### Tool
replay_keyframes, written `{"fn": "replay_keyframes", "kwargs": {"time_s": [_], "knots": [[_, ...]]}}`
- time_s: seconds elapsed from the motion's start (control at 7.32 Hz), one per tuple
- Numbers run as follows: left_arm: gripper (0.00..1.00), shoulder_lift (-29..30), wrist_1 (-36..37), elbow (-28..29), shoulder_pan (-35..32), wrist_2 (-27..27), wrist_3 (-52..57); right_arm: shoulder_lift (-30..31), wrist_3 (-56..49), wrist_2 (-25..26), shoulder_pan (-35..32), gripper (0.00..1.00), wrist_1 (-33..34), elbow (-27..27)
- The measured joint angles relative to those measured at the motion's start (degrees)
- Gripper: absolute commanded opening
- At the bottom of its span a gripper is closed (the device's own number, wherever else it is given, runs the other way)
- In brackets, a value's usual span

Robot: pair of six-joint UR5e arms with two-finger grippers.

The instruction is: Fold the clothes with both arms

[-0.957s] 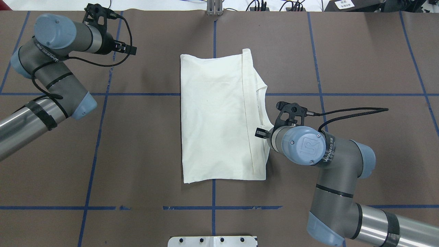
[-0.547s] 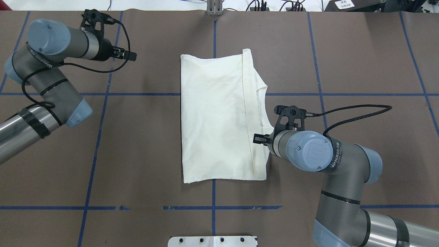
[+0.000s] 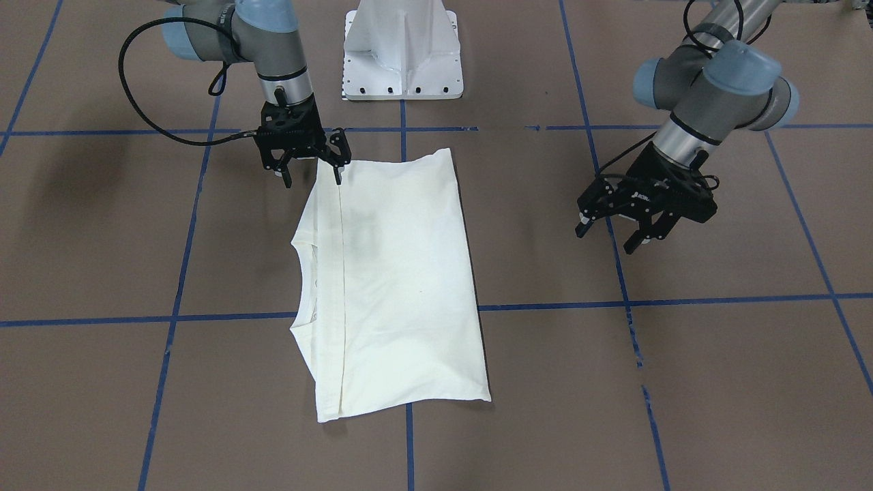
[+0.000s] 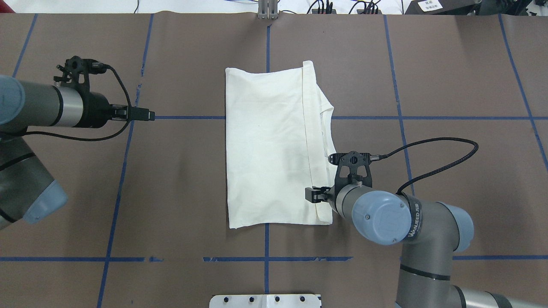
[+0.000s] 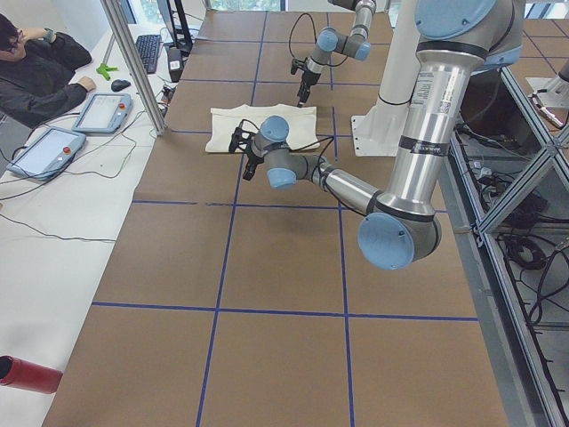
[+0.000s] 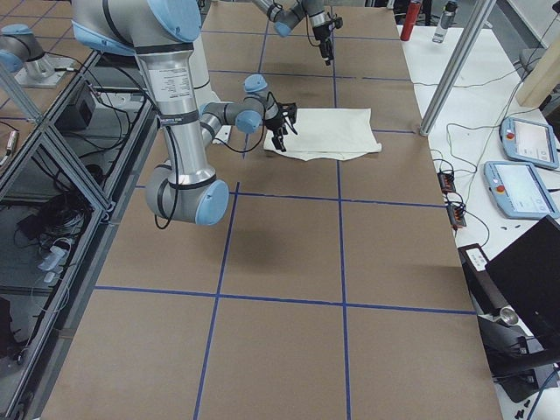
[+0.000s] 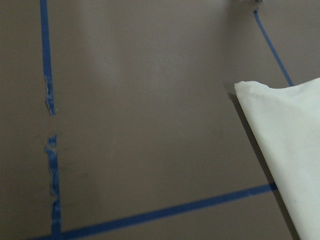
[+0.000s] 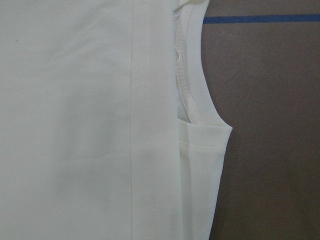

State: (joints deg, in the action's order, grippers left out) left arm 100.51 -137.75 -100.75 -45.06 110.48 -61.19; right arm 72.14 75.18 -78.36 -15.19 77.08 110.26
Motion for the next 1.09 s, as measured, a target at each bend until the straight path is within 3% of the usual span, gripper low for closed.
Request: {"fn": "replay_keyframes", "kwargs": {"time_s": [0.27, 0.41, 0.55, 1.09], "knots": [[1.00, -1.7, 0.0, -2.6, 2.0, -0.2, -2.8, 0.2, -7.2, 6.1, 5.1, 0.94, 0.1, 1.0], [1.00, -1.9, 0.0, -2.8, 2.4, -0.2, -3.1, 0.2, -9.4, 9.3, 7.7, 0.43, 0.2, 1.1], [1.00, -2.0, 0.0, -2.8, 2.7, -0.3, -3.5, 0.2, -11.6, 11.8, 9.6, 0.33, 0.7, 1.1], [1.00, -2.7, -0.1, -2.8, 3.2, -0.3, -4.0, 0.1, -22.0, 15.8, 10.7, 0.33, 2.3, 0.8]]}}
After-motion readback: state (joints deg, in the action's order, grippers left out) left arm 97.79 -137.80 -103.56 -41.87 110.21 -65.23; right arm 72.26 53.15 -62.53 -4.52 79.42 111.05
